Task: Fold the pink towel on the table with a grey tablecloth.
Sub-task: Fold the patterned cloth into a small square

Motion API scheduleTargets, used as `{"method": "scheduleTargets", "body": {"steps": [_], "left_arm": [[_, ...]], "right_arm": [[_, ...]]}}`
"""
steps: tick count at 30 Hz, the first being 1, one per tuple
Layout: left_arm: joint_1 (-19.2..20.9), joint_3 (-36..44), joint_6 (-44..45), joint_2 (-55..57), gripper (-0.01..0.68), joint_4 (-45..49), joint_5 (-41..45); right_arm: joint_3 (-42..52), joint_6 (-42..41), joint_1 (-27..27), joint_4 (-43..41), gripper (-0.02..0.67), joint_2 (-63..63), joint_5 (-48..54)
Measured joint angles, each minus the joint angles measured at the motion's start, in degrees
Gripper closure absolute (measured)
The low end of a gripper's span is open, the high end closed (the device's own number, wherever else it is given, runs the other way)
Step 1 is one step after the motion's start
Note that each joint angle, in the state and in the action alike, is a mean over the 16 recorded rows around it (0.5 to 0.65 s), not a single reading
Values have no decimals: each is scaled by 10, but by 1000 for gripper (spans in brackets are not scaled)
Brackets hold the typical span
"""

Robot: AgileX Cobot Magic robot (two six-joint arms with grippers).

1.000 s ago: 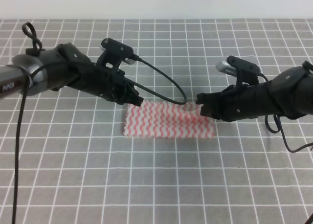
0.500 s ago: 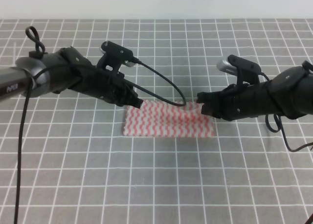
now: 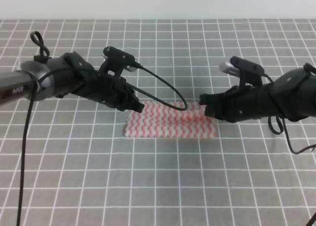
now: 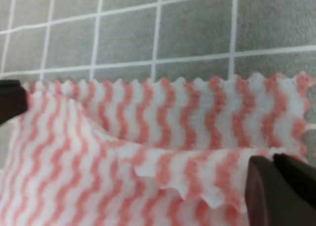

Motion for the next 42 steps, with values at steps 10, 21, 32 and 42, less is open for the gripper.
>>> {"method": "scheduleTargets", "body": {"steps": [10,21,32,42], "left_arm": [[0,0,0,3,677,0,-2],[0,0,2,4,672,0,17],[0,0,1,4,595,0,16],[0,0,2,-5,536,0,-22]], "right_arm": [[0,0,0,13,662,11,-13],[0,0,0,37,645,11,-23],[-12,-12,0,47,465,13,-41],[-37,-22,-3,43,382,16,-27]]}}
